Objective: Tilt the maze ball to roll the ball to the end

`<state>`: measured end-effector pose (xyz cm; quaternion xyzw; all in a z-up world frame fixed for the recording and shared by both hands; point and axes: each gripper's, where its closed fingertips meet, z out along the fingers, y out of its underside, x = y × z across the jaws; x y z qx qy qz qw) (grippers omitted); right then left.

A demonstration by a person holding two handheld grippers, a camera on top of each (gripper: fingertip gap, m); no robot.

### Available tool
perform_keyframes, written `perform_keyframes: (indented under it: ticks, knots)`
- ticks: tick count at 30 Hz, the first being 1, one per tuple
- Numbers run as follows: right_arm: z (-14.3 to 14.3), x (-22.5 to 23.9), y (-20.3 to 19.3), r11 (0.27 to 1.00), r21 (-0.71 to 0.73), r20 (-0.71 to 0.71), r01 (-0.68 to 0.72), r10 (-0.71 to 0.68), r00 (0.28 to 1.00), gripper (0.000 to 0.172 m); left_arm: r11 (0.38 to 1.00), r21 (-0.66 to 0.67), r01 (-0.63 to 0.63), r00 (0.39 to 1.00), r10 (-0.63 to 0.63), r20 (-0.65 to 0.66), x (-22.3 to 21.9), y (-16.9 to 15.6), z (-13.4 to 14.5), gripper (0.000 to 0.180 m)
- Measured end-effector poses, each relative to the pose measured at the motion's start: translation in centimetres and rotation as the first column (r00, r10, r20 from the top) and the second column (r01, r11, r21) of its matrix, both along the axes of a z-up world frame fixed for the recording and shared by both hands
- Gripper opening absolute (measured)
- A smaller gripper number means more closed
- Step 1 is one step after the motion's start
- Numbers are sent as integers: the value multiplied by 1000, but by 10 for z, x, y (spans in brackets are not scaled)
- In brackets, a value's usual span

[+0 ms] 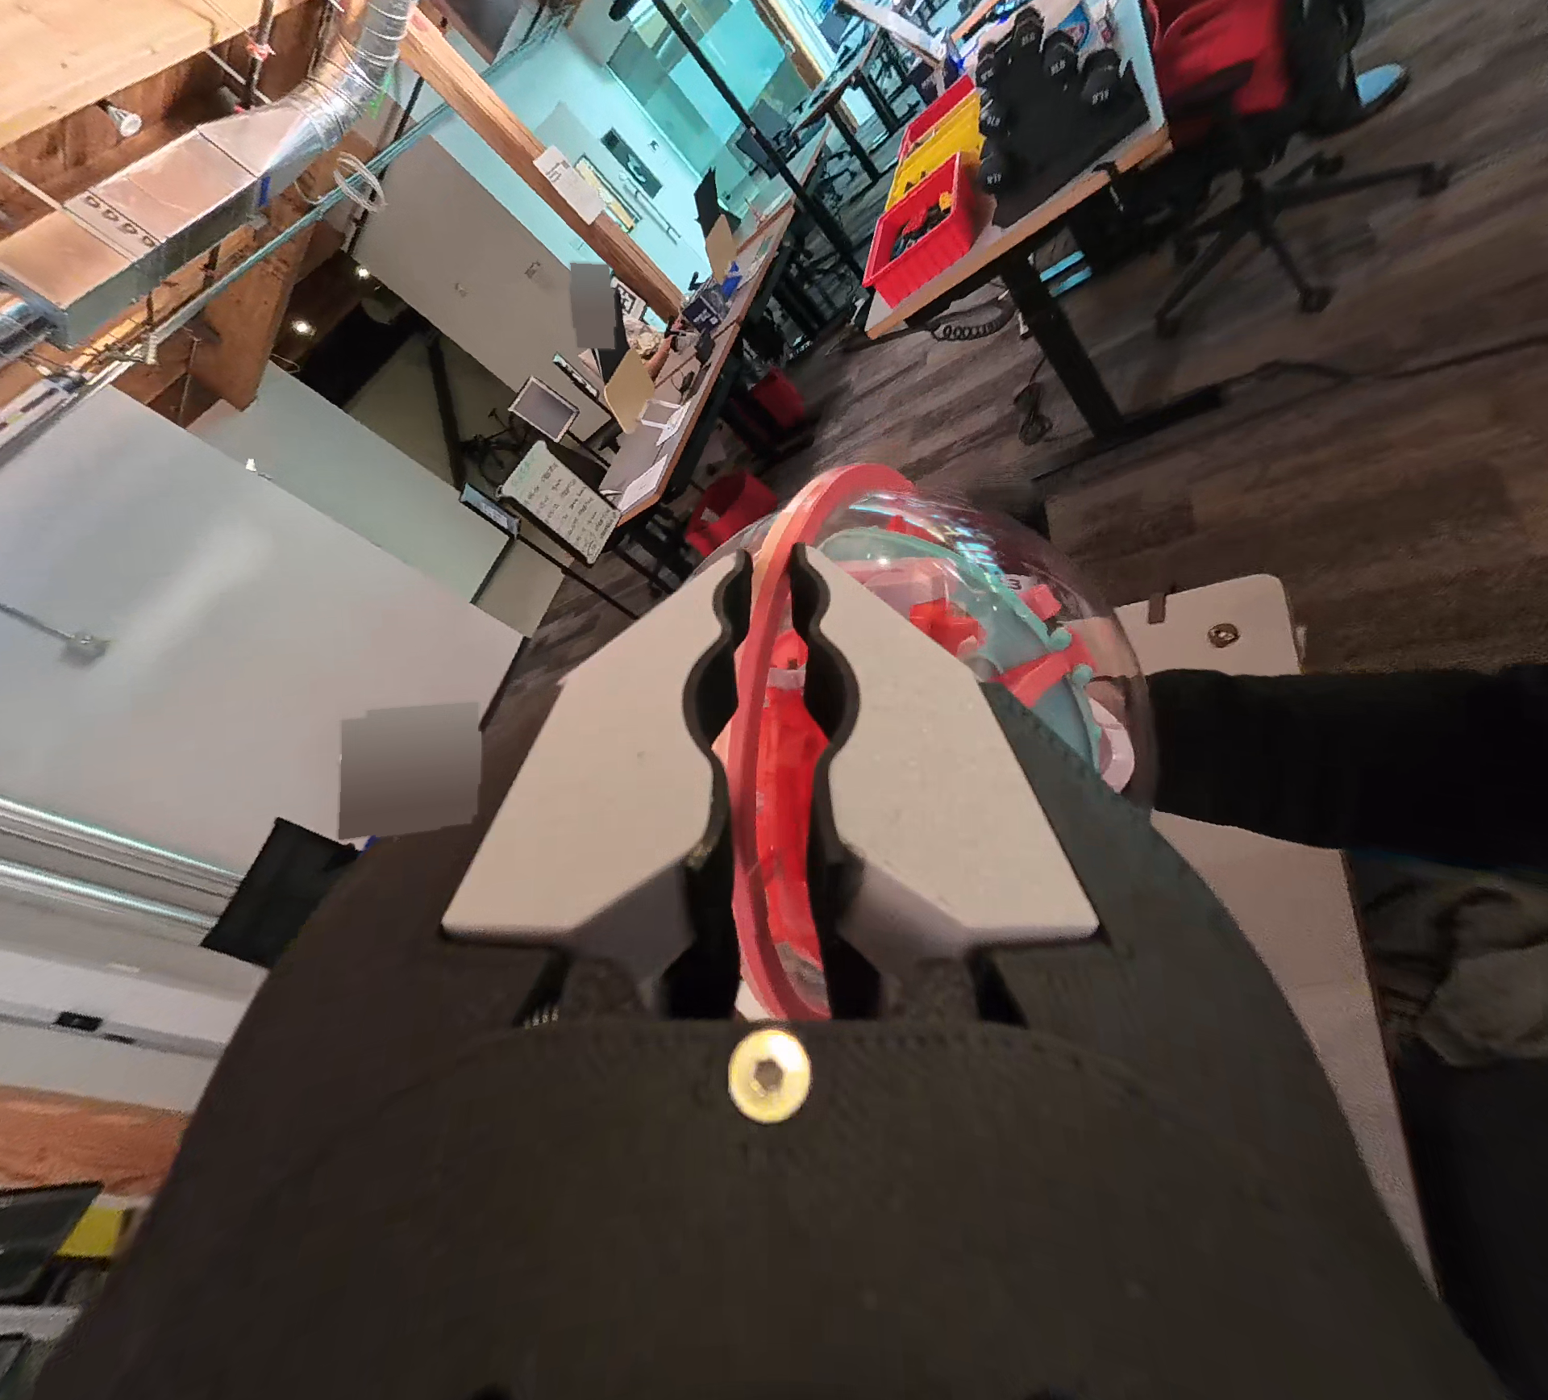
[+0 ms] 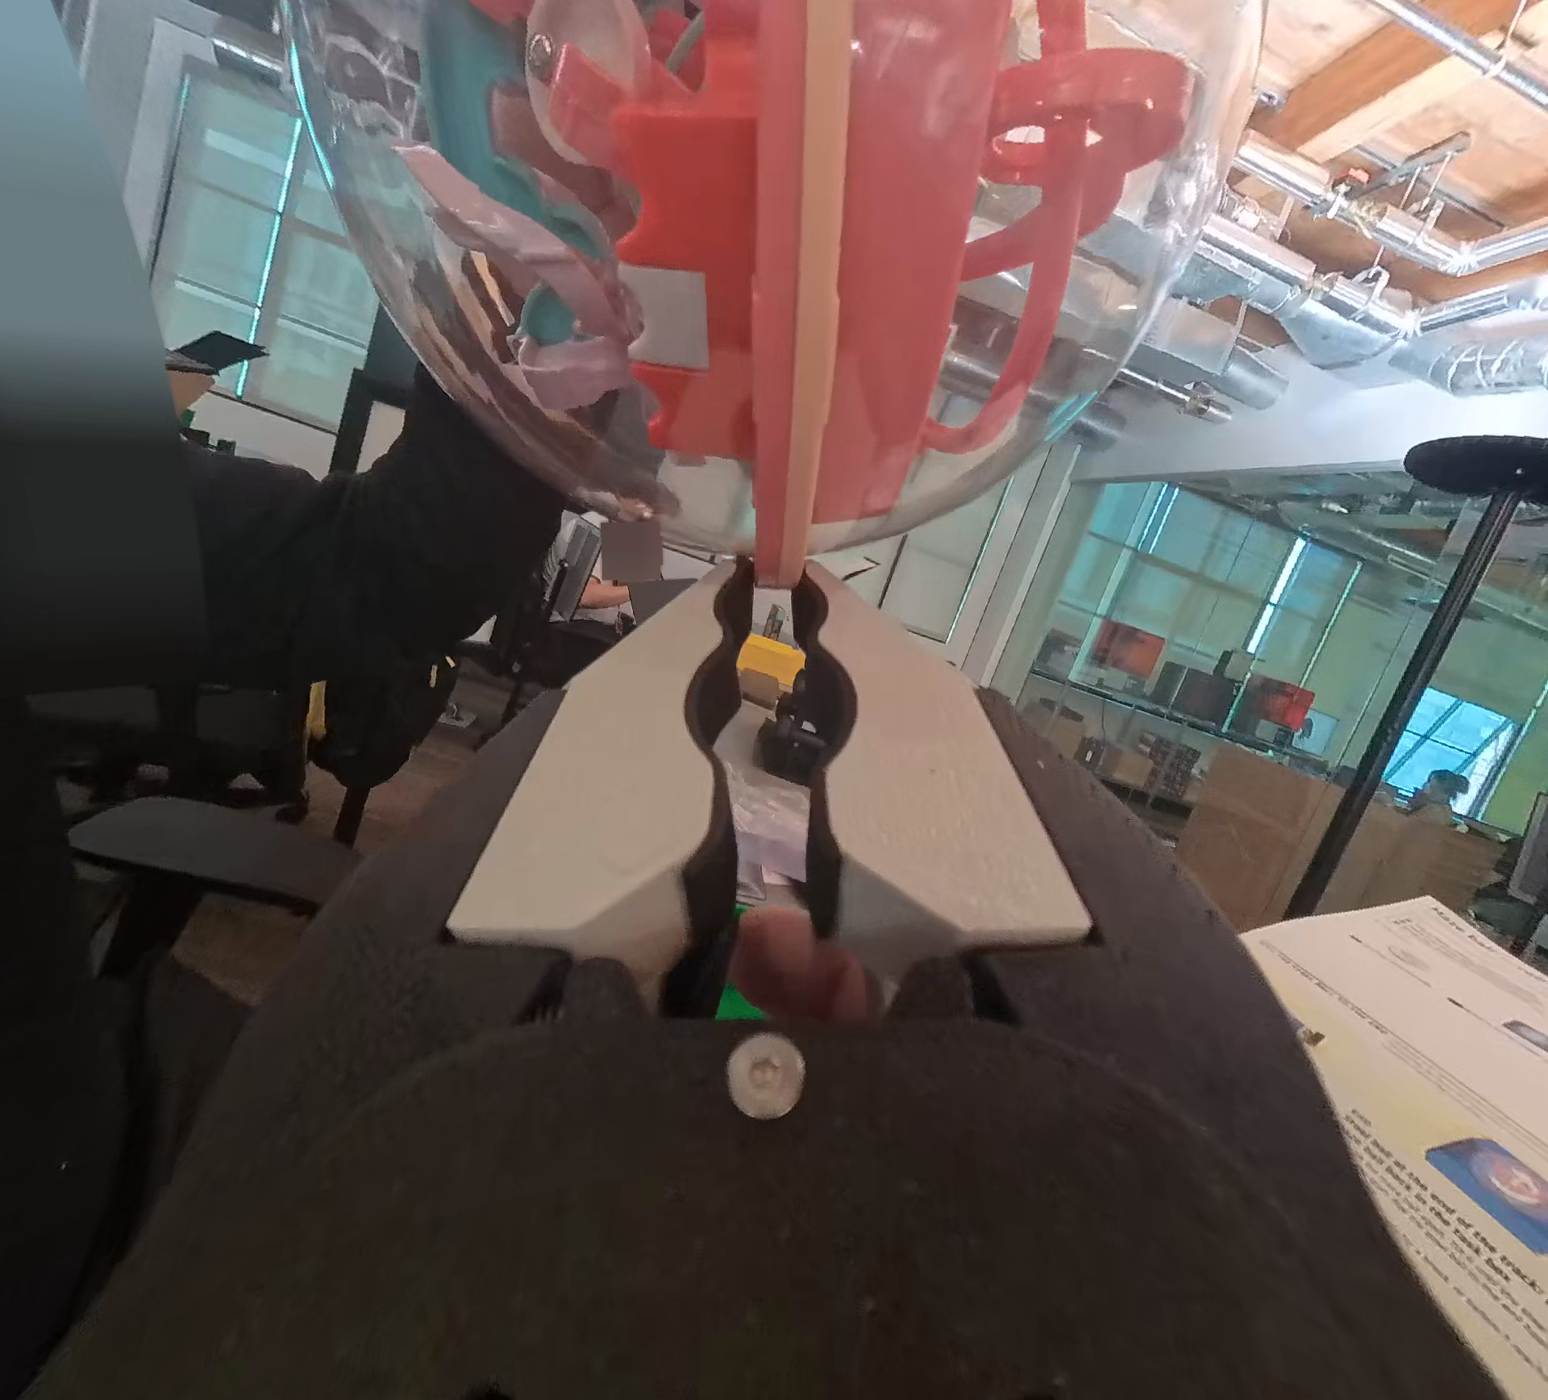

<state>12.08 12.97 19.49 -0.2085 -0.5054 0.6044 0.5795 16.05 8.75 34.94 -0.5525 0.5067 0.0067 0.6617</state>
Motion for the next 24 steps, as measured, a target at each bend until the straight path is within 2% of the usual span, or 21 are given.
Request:
perform_keyframes:
  ticks: [8, 18, 21, 24]
  knots:
    - [11, 4, -2, 988, -86, -50, -124, 120, 991, 7, 996, -14, -83, 992, 81, -100, 18, 10, 8, 7]
    - [19, -6, -3, 947, -159, -179, -280, 251, 951, 7, 975, 12, -223, 936, 218, -278, 36, 25, 7, 6]
    - [23, -5, -7, 935, -147, -205, -324, 292, 934, 7, 973, 49, -227, 926, 232, -299, 46, 27, 11, 0]
    - [27, -10, -13, 926, -144, -214, -349, 316, 924, 7, 953, 110, -284, 895, 304, -326, 48, 33, 15, 0]
